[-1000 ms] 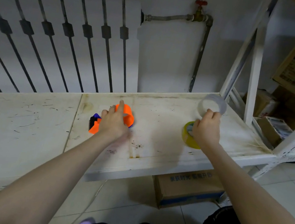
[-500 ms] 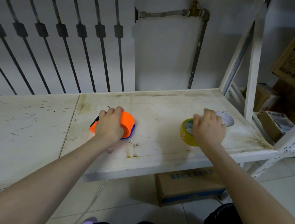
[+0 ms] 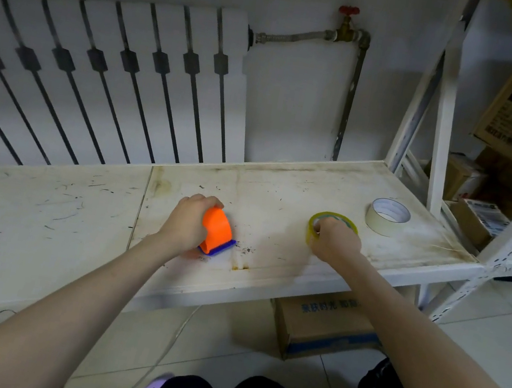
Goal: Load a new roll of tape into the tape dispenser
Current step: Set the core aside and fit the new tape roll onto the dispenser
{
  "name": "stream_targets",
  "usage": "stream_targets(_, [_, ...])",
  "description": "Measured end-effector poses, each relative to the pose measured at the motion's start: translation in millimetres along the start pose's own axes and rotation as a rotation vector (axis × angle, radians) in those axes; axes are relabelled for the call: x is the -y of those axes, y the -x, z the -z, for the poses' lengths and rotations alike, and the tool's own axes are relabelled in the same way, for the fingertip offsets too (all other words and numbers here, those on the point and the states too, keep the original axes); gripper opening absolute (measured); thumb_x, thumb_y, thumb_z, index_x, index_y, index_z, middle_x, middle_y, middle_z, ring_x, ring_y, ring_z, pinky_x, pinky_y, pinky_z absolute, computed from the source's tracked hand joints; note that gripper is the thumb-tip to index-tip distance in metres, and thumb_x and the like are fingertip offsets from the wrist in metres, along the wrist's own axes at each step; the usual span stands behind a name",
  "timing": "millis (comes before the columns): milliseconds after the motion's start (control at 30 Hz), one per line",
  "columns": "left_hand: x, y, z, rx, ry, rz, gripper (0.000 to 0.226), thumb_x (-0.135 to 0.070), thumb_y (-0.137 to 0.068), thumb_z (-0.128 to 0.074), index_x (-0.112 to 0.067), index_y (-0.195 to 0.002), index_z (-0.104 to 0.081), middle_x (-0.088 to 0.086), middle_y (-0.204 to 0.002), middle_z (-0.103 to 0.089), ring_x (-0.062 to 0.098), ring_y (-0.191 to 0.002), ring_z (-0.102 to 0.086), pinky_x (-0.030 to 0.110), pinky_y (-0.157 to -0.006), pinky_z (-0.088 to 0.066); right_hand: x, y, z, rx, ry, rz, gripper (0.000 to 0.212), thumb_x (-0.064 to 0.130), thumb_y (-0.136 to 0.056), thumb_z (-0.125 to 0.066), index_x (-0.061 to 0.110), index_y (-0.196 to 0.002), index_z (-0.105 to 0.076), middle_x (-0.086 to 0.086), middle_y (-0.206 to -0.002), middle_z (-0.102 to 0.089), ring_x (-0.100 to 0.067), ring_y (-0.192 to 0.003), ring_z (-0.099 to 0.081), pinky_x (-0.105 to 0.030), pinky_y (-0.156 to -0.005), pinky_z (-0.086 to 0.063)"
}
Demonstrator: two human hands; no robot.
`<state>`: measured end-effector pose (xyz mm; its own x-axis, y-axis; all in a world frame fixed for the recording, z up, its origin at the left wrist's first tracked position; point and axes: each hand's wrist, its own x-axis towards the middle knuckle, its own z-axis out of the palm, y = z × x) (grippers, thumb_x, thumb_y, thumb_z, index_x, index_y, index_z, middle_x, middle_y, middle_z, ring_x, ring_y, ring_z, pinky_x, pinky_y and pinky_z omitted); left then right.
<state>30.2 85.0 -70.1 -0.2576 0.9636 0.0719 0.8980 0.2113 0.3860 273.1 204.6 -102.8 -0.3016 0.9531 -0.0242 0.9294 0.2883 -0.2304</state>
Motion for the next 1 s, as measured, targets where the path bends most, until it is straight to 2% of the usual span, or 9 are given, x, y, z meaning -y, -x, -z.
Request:
stream_targets(133, [3, 9, 9, 0.006, 0.146, -0.013, 0.06, 0.018, -0.069, -0.039, -0.009, -0.117, -0.062, 0.012, -0.122, -0.058, 0.031, -0.112, -0.05, 0.031, -0.086, -0.041, 14, 7, -3, 0.036, -0.139, 0.081, 0.016, 0.003, -0.08, -0.051, 0.016, -0.072, -0.053, -0.002, -0.066, -0.051, -0.029, -0.068, -0.053, -0.025, -0.047, -0.036])
stream_targets(200, [0, 14, 14, -0.011, 0.258, 0.031, 0.052, 0.015, -0.073, -0.037, -0.009, -0.107, -0.068, 0.01, -0.116, -0.06, 0.029, -0.104, -0.05, 0.03, -0.08, -0.041, 23, 13, -2, -0.016, -0.237, 0.119, 0.017, 0.002, -0.081, -0.05, 0.011, -0.088, -0.062, -0.007, -0.079, -0.058, -0.031, -0.078, -0.057, -0.033, -0.058, -0.045])
stream_targets(300, [-4, 20, 17, -0.034, 0.37, 0.129, 0.041, 0.006, -0.084, -0.036, -0.013, -0.095, -0.071, 0.004, -0.106, -0.058, 0.027, -0.097, -0.048, 0.031, -0.076, -0.04, 40, 16, 2, -0.069, -0.536, 0.156, 0.031, 0.002, -0.083, -0.05, 0.01, -0.11, -0.064, 0.008, -0.072, -0.051, -0.018, -0.077, -0.051, -0.025, -0.07, -0.043])
stream_targets(400, [-7, 24, 17, -0.018, 0.345, 0.146, 0.033, -0.001, -0.089, -0.04, -0.015, -0.1, -0.068, 0.0, -0.105, -0.055, 0.023, -0.094, -0.047, 0.03, -0.076, -0.04, 59, 25, 9, -0.006, -0.84, 0.144, 0.036, 0.003, -0.084, -0.059, 0.007, -0.119, -0.059, 0.01, -0.067, -0.047, -0.006, -0.064, -0.047, -0.022, -0.068, -0.039])
stream_targets(500, [-7, 27, 14, -0.11, 0.333, 0.116, 0.032, -0.002, -0.087, -0.046, -0.014, -0.11, -0.064, 0.001, -0.113, -0.059, 0.023, -0.103, -0.052, 0.029, -0.08, -0.041, 72, 40, 17, 0.067, -1.054, 0.192, 0.04, 0.002, -0.085, -0.062, 0.011, -0.123, -0.055, 0.006, -0.073, -0.055, -0.004, -0.069, -0.053, -0.021, -0.071, -0.043])
stream_targets(633, [-16, 31, 16, -0.306, 0.459, 0.027, 0.024, -0.008, -0.091, -0.047, -0.014, -0.101, -0.068, 0.0, -0.11, -0.067, 0.016, -0.105, -0.058, 0.024, -0.083, -0.042, 82, 52, 28, 0.094, -1.184, 0.24, 0.044, 0.0, -0.088, -0.058, 0.02, -0.127, -0.051, 0.002, -0.087, -0.063, -0.01, -0.084, -0.061, -0.02, -0.074, -0.049])
stream_targets(800, [-38, 39, 19, -0.193, 0.685, -0.064, 0.013, -0.021, -0.091, -0.055, -0.016, -0.096, -0.066, -0.004, -0.094, -0.066, 0.012, -0.092, -0.06, 0.015, -0.077, -0.043, 90, 63, 34, 0.104, -1.287, 0.356, 0.052, -0.003, -0.089, -0.055, 0.021, -0.133, -0.044, -0.005, -0.097, -0.063, -0.013, -0.091, -0.063, -0.03, -0.082, -0.054])
stream_targets(933, [-48, 43, 17, -0.152, 0.773, -0.109, 0.022, -0.011, -0.087, -0.062, -0.009, -0.109, -0.063, 0.002, -0.098, -0.067, 0.015, -0.091, -0.063, 0.023, -0.082, -0.051, 94, 69, 38, 0.052, -1.269, 0.442, 0.051, -0.004, -0.087, -0.057, 0.017, -0.132, -0.046, -0.009, -0.107, -0.061, -0.015, -0.099, -0.063, -0.031, -0.087, -0.054])
stream_targets(1000, [-51, 45, 18, -0.175, 0.832, -0.101, 0.024, -0.003, -0.087, -0.06, -0.005, -0.111, -0.061, 0.004, -0.097, -0.067, 0.011, -0.086, -0.064, 0.015, -0.076, -0.052, 96, 72, 39, -0.006, -1.224, 0.457, 0.047, -0.004, -0.085, -0.06, 0.016, -0.127, -0.05, -0.005, -0.103, -0.062, -0.014, -0.093, -0.064, -0.029, -0.083, -0.056])
